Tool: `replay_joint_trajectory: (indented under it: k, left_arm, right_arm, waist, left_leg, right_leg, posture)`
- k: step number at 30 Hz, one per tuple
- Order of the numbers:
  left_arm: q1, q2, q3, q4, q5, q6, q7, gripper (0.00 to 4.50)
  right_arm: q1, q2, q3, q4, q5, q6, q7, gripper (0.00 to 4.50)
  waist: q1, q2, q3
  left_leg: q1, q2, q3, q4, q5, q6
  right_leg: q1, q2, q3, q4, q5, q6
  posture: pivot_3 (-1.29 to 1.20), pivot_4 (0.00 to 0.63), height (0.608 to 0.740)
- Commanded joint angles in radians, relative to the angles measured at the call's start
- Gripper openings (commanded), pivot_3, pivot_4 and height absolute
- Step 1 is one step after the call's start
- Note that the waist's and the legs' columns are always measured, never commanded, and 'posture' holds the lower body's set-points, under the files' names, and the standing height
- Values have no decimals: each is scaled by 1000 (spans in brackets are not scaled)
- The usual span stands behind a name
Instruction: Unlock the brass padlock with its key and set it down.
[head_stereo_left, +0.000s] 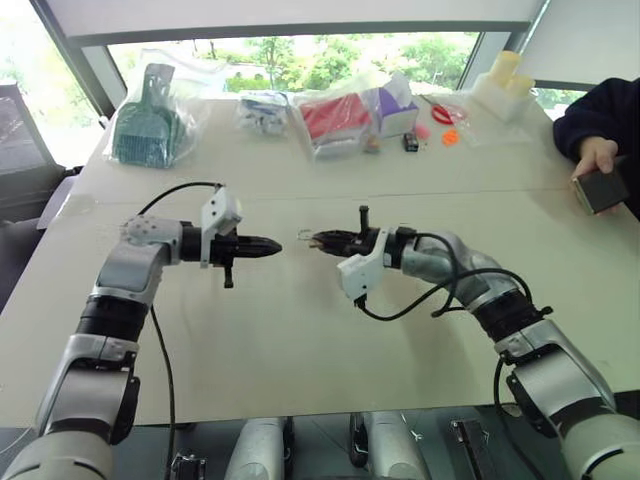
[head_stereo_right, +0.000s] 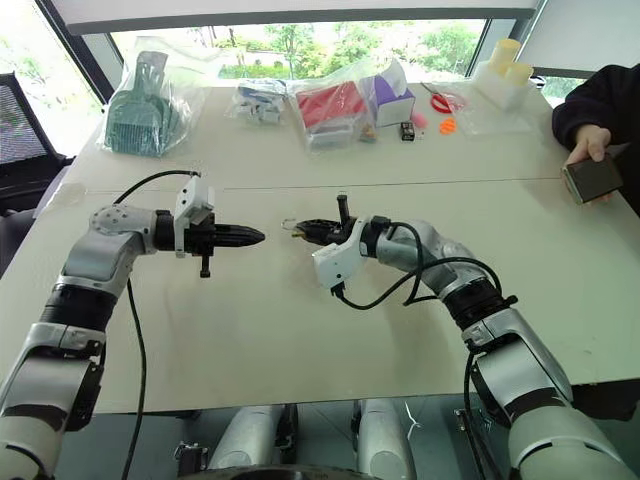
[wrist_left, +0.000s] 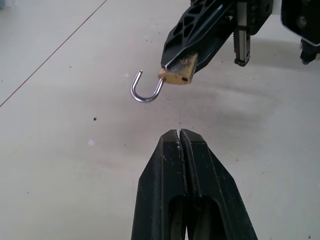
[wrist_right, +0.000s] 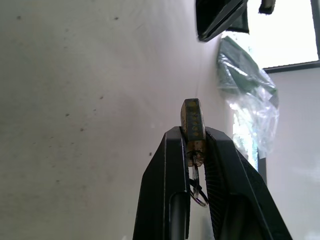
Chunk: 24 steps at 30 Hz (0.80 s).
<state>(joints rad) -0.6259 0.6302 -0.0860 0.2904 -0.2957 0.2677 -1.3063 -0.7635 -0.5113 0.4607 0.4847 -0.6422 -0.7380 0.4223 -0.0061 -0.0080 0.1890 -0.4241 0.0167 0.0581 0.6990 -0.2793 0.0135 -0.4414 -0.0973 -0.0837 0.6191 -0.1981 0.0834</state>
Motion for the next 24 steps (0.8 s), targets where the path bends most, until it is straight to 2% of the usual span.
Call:
replay_joint_trajectory:
  k: [1,6,10,14,17,20,22,24]
  left_arm:
    - [26,9,53,-133,-54,61,43,27]
    - [87,14,67,-248,-80,122,92,0]
    - [117,26,67,-300,-92,153,107,0]
    - [129,46,59,-322,-89,159,111,0]
    - [133,53,65,-330,-82,146,130,0]
    - [141,52,83,-350,-96,157,154,0]
    - [167,61,95,-383,-106,169,171,0]
    - [194,71,106,-413,-116,182,178,0]
  right_arm:
    - [-24,27,20,48,-36,-15,-60,0]
    - [-30,38,48,98,-47,-19,-56,2459]
    - [-10,11,47,51,-8,-3,16,4465]
    - [54,-72,4,-111,150,92,217,4465]
    - [127,-142,-59,-290,352,265,402,4465]
    - [173,-166,-122,-430,489,467,499,4465]
    - [209,-186,-170,-542,617,668,574,4465]
    - [230,-207,-199,-608,675,791,617,4465]
  waist:
    - [-3,0,0]
    - [-8,0,0]
    - [-6,0,0]
    - [-1,0,0]
    - [5,0,0]
    - [7,0,0]
    - [5,0,0]
    - [5,0,0]
  left_leg:
    - [0,0,0,0,0,0]
    - [0,0,-3,0,0,-1]
    - [3,0,-3,-1,0,-1]
    - [4,0,-4,-1,0,0]
    - [4,0,-4,-1,0,0]
    - [5,1,-4,-1,0,0]
    - [6,1,-4,-1,0,0]
    - [6,4,-4,-1,0,0]
  right_leg:
    - [0,0,0,0,0,0]
    - [0,0,0,0,0,0]
    - [2,0,1,0,0,0]
    - [4,0,1,0,0,0]
    - [5,-1,0,-2,0,0]
    - [5,-1,0,-2,0,0]
    - [5,0,0,-1,0,0]
    - [5,0,0,0,0,0]
  posture:
    - [0,150,740]
    - [0,150,740]
    - [0,150,740]
    - [0,150,740]
    - [0,150,740]
    - [0,150,740]
    - [0,150,740]
    - [0,150,740]
